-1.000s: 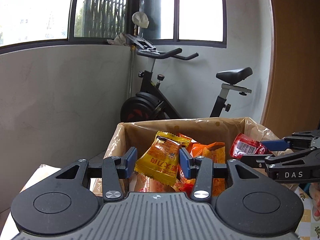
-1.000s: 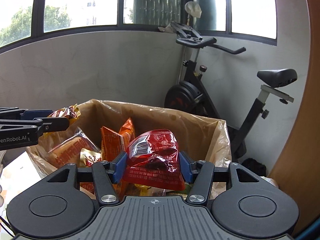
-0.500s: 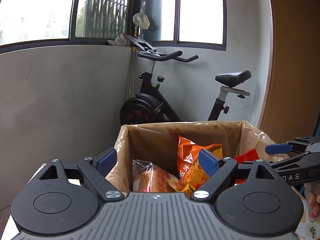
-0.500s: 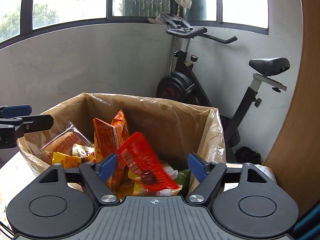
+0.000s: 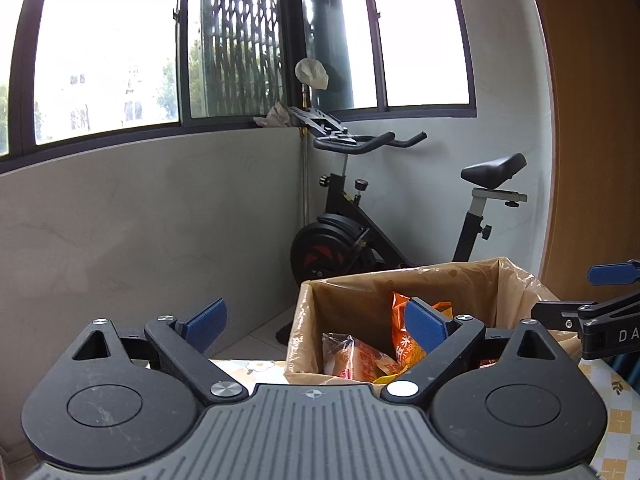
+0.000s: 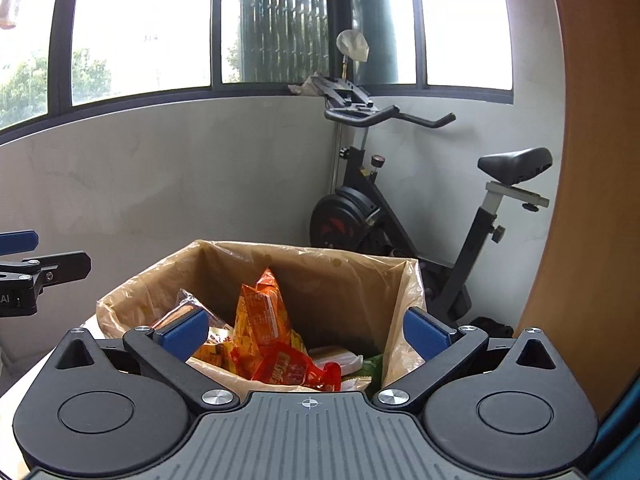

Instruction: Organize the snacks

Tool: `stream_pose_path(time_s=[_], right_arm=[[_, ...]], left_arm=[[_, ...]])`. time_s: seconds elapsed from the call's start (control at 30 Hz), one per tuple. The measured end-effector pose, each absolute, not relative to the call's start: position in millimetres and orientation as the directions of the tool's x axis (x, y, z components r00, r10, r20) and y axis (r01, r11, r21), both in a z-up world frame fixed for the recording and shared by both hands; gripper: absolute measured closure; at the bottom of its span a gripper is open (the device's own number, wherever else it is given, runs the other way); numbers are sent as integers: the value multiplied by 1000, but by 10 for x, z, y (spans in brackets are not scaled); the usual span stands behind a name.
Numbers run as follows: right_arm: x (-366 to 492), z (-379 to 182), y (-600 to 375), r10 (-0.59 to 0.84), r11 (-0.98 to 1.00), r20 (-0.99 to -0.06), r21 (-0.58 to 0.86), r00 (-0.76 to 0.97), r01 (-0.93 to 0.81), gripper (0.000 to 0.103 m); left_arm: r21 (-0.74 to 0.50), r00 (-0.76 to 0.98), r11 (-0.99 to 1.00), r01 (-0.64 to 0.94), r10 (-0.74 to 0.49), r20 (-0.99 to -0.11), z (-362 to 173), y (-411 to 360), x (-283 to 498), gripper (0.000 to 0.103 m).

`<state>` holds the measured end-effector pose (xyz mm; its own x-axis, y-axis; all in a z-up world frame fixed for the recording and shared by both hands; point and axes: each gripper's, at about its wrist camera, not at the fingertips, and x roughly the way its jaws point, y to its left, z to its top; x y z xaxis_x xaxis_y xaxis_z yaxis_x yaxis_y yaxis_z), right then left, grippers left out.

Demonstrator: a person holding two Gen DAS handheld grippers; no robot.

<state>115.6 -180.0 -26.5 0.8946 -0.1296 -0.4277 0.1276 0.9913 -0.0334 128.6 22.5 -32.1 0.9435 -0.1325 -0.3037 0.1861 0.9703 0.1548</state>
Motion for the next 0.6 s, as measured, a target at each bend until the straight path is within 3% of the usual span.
stream_pose_path(time_s=[0.6], right_arm=[[154,276,-1439,-172,984,-313,-11,934,178,0]], left_arm=[[93,963,980,176,-151,-224,136,389,445,5]])
